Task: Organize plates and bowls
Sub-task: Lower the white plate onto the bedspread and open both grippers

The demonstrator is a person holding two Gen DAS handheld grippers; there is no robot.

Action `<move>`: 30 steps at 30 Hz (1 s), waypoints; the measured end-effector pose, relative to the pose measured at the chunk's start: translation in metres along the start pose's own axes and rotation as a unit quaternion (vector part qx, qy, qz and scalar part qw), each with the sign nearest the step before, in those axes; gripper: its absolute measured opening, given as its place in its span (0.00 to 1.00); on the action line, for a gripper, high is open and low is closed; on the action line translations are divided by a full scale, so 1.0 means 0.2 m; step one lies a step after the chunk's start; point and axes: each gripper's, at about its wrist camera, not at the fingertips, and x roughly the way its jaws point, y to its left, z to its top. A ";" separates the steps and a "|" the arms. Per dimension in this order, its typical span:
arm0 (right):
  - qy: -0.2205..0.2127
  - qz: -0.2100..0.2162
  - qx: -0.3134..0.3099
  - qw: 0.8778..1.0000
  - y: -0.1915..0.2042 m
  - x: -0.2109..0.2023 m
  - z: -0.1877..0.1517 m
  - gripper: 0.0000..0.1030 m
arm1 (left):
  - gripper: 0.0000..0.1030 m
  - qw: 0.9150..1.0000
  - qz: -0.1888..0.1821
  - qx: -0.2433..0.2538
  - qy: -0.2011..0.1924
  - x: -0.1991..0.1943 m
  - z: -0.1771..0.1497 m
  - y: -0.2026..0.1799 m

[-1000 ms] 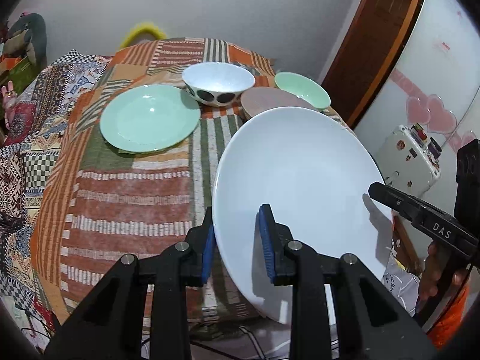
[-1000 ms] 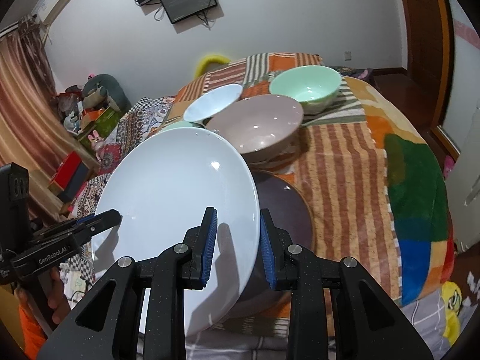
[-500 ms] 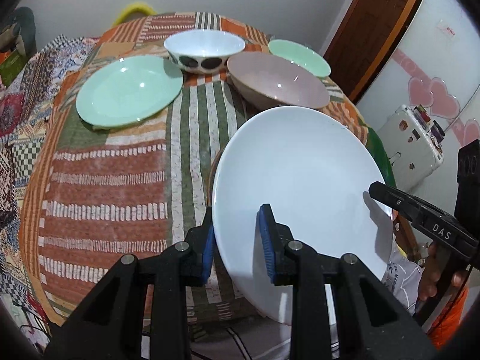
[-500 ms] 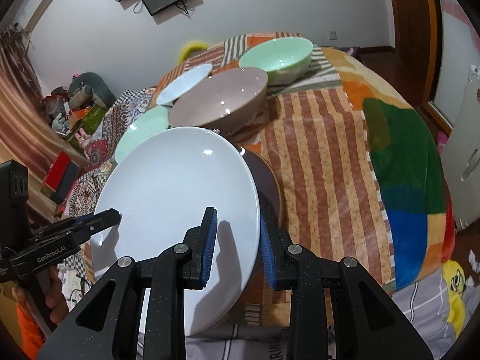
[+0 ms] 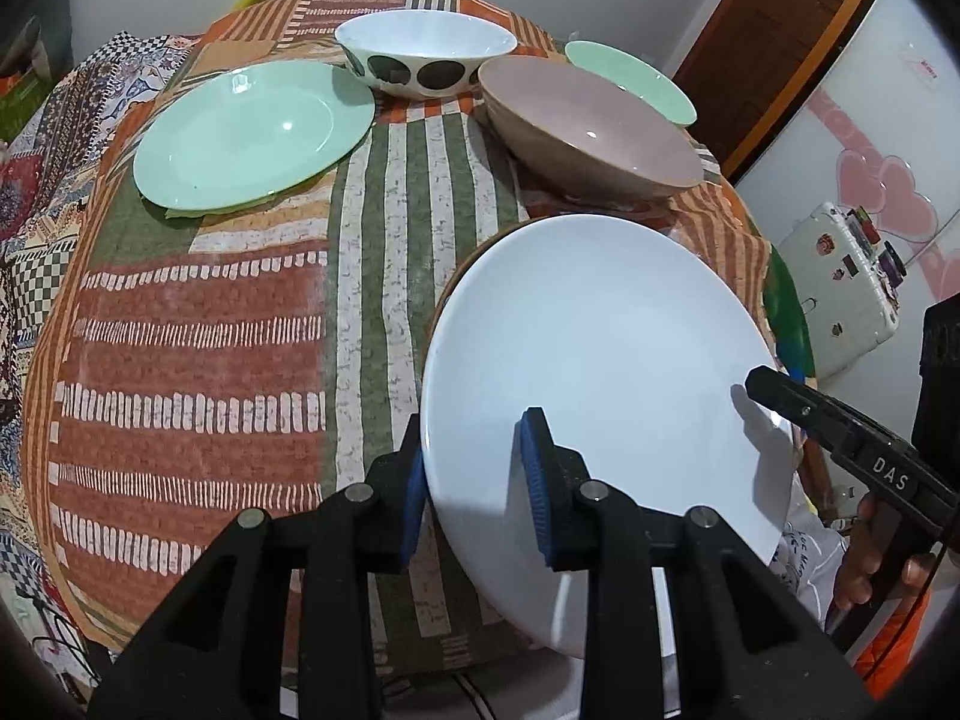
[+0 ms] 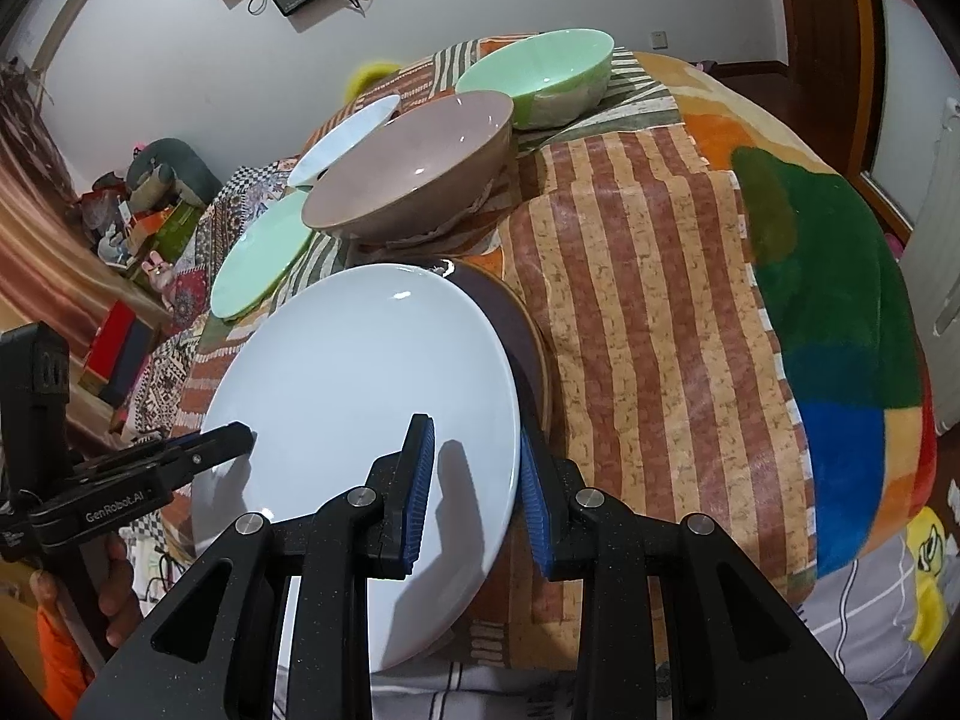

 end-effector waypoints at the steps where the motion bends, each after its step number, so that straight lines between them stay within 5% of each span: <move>1: 0.000 -0.001 -0.002 1.000 0.00 0.01 0.01 0.25 | 0.29 1.000 0.000 -0.002 0.000 0.01 0.01 0.00; 30: -0.014 -0.024 -0.008 1.000 0.00 0.04 0.08 0.25 | 0.39 1.000 0.005 -0.011 0.001 0.14 0.09 0.01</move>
